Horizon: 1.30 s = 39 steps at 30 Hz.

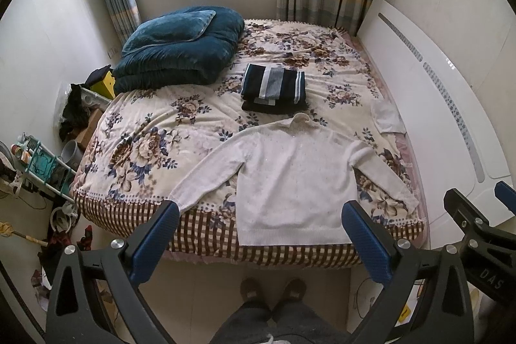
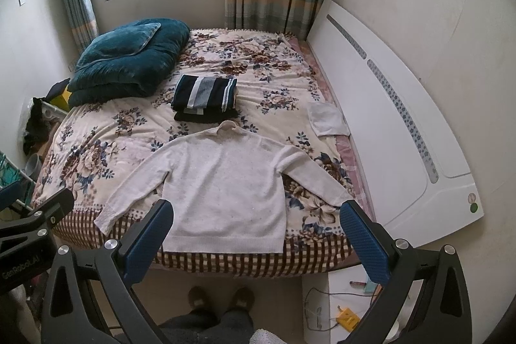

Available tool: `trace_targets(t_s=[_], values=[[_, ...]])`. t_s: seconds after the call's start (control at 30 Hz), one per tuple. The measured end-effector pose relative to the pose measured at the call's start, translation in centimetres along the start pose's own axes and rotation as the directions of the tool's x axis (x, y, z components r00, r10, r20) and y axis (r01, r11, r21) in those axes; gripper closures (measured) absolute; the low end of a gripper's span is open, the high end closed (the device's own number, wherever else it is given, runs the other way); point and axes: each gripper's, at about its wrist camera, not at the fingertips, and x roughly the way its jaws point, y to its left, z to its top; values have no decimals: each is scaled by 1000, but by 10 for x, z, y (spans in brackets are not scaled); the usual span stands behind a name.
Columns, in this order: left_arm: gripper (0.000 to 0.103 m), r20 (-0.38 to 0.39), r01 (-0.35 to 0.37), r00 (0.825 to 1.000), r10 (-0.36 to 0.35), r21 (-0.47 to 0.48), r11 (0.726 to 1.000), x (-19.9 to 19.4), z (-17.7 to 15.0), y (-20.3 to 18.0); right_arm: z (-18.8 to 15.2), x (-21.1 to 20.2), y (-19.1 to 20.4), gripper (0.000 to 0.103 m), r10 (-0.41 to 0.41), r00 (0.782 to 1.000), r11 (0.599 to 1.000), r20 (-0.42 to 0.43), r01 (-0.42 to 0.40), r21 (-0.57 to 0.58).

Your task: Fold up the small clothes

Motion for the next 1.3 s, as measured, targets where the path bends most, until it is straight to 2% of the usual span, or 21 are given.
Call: trace_targets(t_s=[1.3], values=[[0,32,1,999,-1,-8,1000,-12,11,-6,14,-8,2,0,-1,1000,1000,21,1,-1]])
